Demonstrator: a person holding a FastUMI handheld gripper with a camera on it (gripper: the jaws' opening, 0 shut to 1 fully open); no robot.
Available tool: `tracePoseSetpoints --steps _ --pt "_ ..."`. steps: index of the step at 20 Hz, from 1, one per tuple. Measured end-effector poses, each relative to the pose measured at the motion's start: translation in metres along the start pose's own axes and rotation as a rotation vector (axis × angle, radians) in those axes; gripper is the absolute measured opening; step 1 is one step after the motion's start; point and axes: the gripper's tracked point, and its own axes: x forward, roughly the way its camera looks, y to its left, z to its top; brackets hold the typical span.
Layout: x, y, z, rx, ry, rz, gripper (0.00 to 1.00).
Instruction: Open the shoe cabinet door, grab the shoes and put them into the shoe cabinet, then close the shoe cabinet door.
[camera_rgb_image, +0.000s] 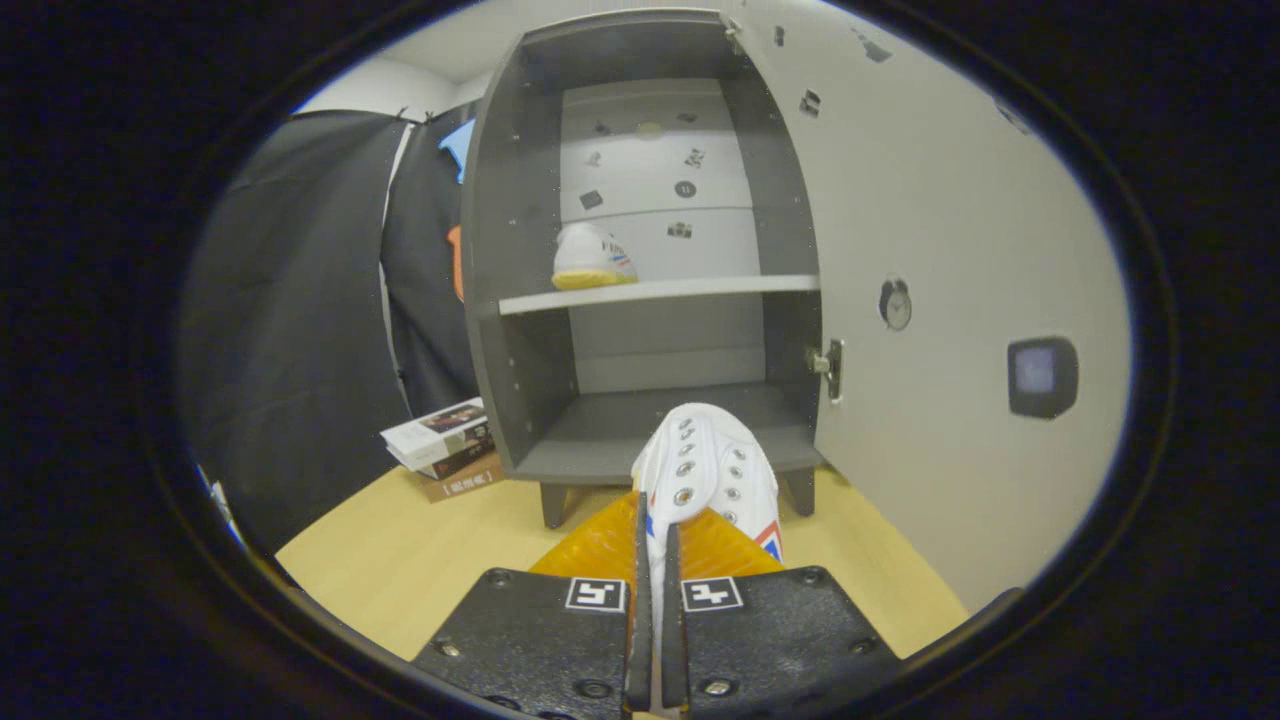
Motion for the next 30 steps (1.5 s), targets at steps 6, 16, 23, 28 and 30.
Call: tracePoseSetpoints --steps 6,16,23,28,30 --pt "-0.031 0.008 0.082 -0.024 -0.061 0.03 0.07" --pt "-0.049 0.004 0.234 -0.089 -0.171 -0.022 0.07" --pt "0.008 0.014 0.302 -0.092 -0.174 -0.013 0.07" --pt "0.076 0.007 0.324 -0.068 -0.146 -0.034 0.08" --pt "0.11 -0.002 0.327 -0.096 -0.115 -0.06 0.08"
